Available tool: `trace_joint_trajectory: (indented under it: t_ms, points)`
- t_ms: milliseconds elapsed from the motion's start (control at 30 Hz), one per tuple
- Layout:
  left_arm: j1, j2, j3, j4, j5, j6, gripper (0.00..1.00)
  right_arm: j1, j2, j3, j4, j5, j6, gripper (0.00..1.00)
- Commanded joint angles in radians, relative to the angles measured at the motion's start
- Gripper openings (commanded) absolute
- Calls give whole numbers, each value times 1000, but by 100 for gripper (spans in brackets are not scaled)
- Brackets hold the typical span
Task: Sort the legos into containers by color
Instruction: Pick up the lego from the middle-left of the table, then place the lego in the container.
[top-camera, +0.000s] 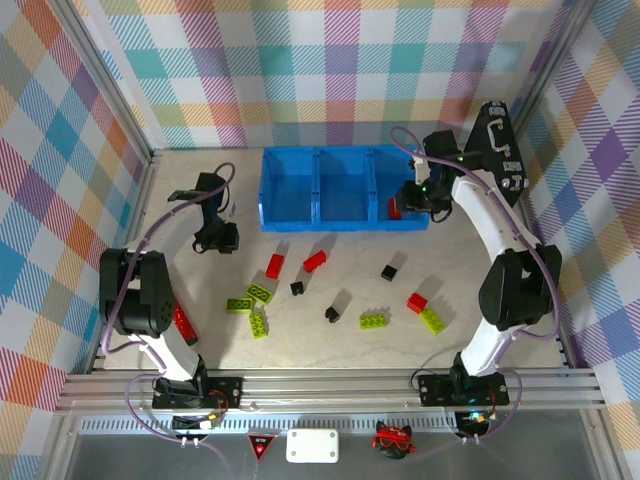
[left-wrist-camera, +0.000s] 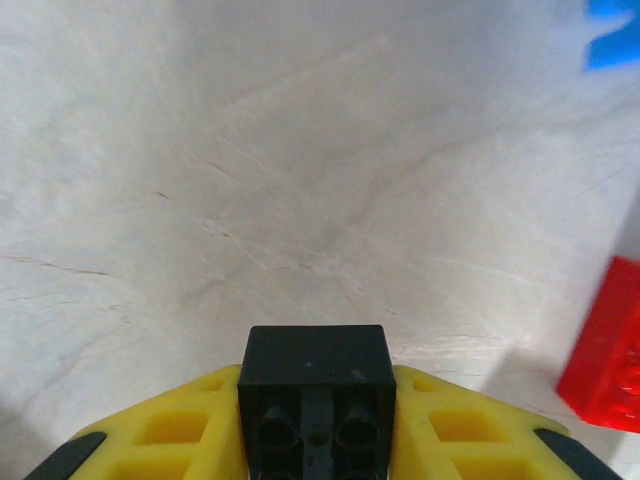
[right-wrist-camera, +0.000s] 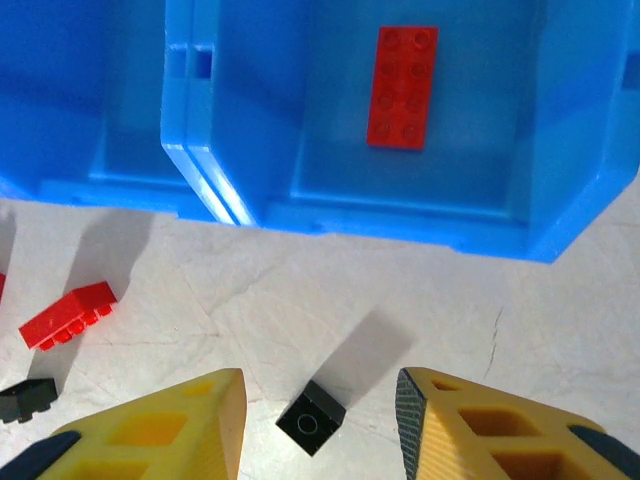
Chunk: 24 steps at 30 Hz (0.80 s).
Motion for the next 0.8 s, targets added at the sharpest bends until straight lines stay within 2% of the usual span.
trace_joint_trajectory:
  t_ms: [0,167,333,600,767]
  points:
    - [-26,-65,31,-11,-9,-60,32,-2,-57,-46,-5,1,-5,45]
    - [-93,-79,88,-4,6,-129,31,-2,-104,-104,-11,31,-11,46]
    - [-186,-22,185,21,-14,-162,29,-2,-137,-140,-22,56,-17,46]
    - [-324,198,445,-19,-71,-187,29,-2,-185,-180,-40,91,-29,46]
    - [-340,352,577,-47,-122,-196,29,-2,-202,-186,-48,87,-28,45]
